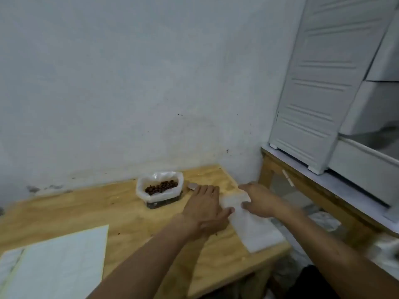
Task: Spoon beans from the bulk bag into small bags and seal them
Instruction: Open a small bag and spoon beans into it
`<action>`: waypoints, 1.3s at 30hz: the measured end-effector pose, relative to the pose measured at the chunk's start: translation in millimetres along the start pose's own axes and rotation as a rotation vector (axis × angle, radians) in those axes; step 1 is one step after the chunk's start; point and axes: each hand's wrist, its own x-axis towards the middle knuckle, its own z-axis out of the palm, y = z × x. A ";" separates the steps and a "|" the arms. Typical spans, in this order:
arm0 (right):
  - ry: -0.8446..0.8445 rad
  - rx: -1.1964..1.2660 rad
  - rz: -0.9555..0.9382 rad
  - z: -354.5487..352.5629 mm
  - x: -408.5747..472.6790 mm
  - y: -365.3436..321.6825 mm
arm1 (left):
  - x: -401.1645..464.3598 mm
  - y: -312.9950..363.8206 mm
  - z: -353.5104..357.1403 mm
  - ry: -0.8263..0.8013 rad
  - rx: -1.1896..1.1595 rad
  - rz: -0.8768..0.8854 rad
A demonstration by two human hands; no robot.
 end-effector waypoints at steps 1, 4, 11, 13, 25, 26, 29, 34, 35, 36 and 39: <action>-0.023 -0.014 -0.005 3.9 -1.2 2.0 | 2.0 3.4 4.9 -0.013 0.002 -0.001; -0.052 0.002 -0.003 14.6 -1.2 10.0 | 5.8 9.5 16.5 -0.042 0.012 0.012; 0.036 0.102 0.011 18.6 11.5 19.4 | 13.1 10.4 22.7 0.058 -0.131 0.005; 0.048 0.135 -0.007 20.7 12.2 19.1 | 14.1 13.0 22.7 0.099 -0.165 0.006; 0.340 0.185 -0.170 -6.7 14.7 20.6 | 12.3 12.7 18.9 0.350 -0.716 -0.175; 0.331 0.195 -0.179 -14.2 14.2 17.7 | 11.2 11.1 13.9 0.363 -0.790 -0.198; 0.278 0.233 -0.223 -40.3 12.4 3.8 | 10.6 1.7 -6.3 0.406 -1.019 -0.252; 0.130 0.353 -0.317 -81.9 15.3 -38.8 | 13.5 -34.5 -49.7 0.561 -1.072 -0.227; 0.134 0.425 -0.339 -87.3 18.4 -49.5 | 11.8 -42.3 -60.3 0.591 -1.040 -0.225; 0.144 0.515 -0.361 -91.2 22.0 -60.7 | 9.4 -49.6 -70.8 0.649 -0.974 -0.231; 0.223 0.775 -0.390 -95.4 33.0 -95.2 | -1.8 -69.0 -98.2 0.866 -0.741 -0.309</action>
